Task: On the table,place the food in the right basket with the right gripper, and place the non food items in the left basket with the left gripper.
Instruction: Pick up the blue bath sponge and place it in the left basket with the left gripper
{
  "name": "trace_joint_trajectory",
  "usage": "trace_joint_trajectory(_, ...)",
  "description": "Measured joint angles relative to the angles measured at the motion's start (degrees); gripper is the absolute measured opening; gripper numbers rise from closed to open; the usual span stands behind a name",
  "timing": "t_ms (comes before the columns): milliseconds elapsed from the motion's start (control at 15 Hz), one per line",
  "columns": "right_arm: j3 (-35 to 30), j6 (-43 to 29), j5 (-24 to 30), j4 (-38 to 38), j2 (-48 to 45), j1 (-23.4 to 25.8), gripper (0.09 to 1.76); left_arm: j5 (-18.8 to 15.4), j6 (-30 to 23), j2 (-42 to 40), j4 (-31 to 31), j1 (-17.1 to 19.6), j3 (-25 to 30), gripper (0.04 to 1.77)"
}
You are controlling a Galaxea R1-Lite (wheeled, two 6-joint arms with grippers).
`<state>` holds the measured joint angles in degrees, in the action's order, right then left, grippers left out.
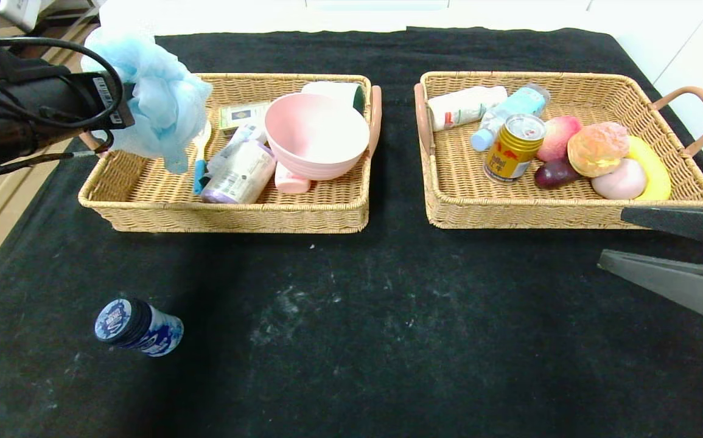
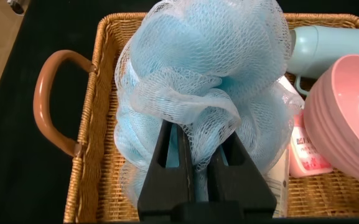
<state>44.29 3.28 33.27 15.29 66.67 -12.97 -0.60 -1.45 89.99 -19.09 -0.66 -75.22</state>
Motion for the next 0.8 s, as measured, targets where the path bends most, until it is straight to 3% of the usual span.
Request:
trace_joint_trajectory(467,-0.13,0.02,-0.02,0.09,0.00,-0.01,1.71,-0.28,-0.02,5.40,0.10,0.39,-5.68,0.26)
trace_joint_trajectory(667,-0.16,0.02,0.00,0.15,-0.02,-0.09,1.71,-0.26,-0.04,6.51,0.00,0.66,-6.25,0.73)
trace_joint_trajectory(800,-0.17,0.00,0.00,0.17,-0.02,-0.11,1.71,-0.20,-0.04,6.78,-0.04,0.71,-6.31,0.94)
